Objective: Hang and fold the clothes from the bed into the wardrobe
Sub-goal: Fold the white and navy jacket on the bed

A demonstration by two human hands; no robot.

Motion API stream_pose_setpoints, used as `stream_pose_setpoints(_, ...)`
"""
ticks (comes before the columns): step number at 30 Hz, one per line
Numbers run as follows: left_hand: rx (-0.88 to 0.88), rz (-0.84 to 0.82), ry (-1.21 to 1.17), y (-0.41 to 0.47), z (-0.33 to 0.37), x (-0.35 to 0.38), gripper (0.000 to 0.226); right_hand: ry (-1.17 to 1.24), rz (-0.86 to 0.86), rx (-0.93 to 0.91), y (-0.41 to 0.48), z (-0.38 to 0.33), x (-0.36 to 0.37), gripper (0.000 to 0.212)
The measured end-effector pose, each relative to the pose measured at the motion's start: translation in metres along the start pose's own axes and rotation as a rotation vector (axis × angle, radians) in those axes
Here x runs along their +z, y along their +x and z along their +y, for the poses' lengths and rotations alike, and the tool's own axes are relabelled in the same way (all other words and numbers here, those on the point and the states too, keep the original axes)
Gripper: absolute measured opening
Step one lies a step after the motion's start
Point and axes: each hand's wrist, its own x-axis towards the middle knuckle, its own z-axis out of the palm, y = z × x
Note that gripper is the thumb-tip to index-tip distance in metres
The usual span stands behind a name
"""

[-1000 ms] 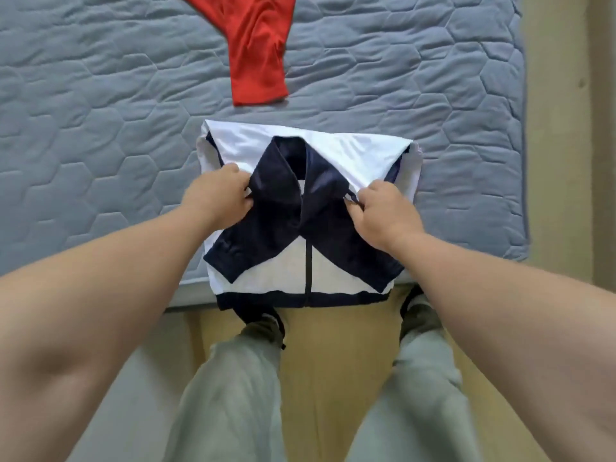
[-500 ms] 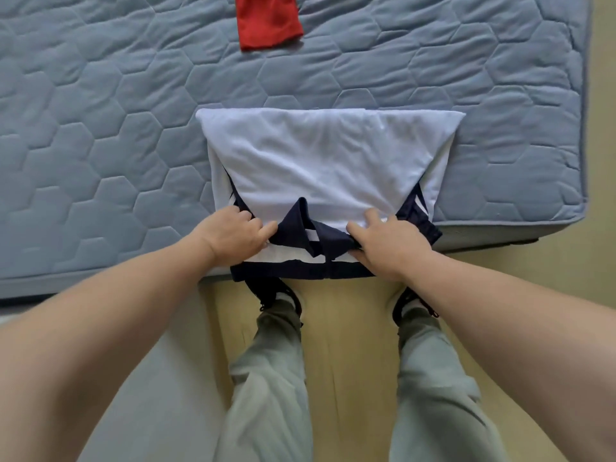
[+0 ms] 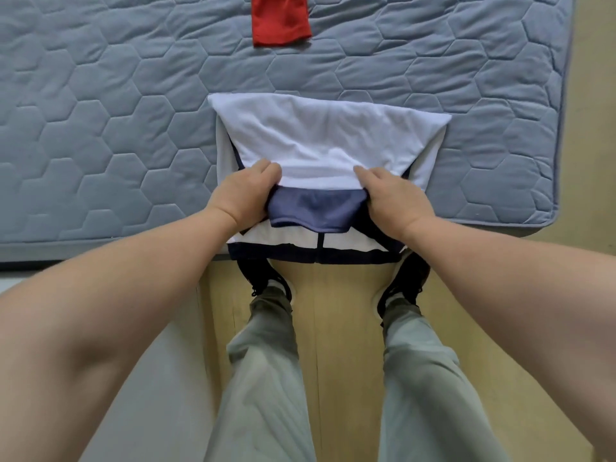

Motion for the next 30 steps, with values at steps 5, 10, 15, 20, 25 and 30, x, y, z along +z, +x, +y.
stream_pose_setpoints(5,0.190,0.076,0.099,-0.008,-0.003,0.001,0.023,-0.007,0.022,-0.091,-0.009,0.002,-0.002,0.061)
stream_pose_setpoints(10,0.295,-0.289,0.287,-0.023,-0.009,0.048,0.042,-0.241,-0.270,-0.122,-0.020,0.006,0.042,0.075)
stream_pose_setpoints(15,0.055,-0.341,0.247,-0.024,0.004,0.071,0.038,-0.177,-0.408,-0.041,-0.017,0.000,0.065,0.057)
stream_pose_setpoints(20,-0.495,0.141,-0.127,0.012,0.009,0.044,0.026,0.251,0.053,0.299,0.010,0.008,0.038,0.035)
stream_pose_setpoints(25,-1.146,0.363,-0.474,0.070,-0.018,0.017,0.041,0.748,0.246,0.896,0.069,0.049,0.006,0.039)
stream_pose_setpoints(30,-1.240,0.319,-0.662,0.107,-0.051,0.012,0.053,1.138,0.312,1.081,0.107,0.079,-0.008,0.050)
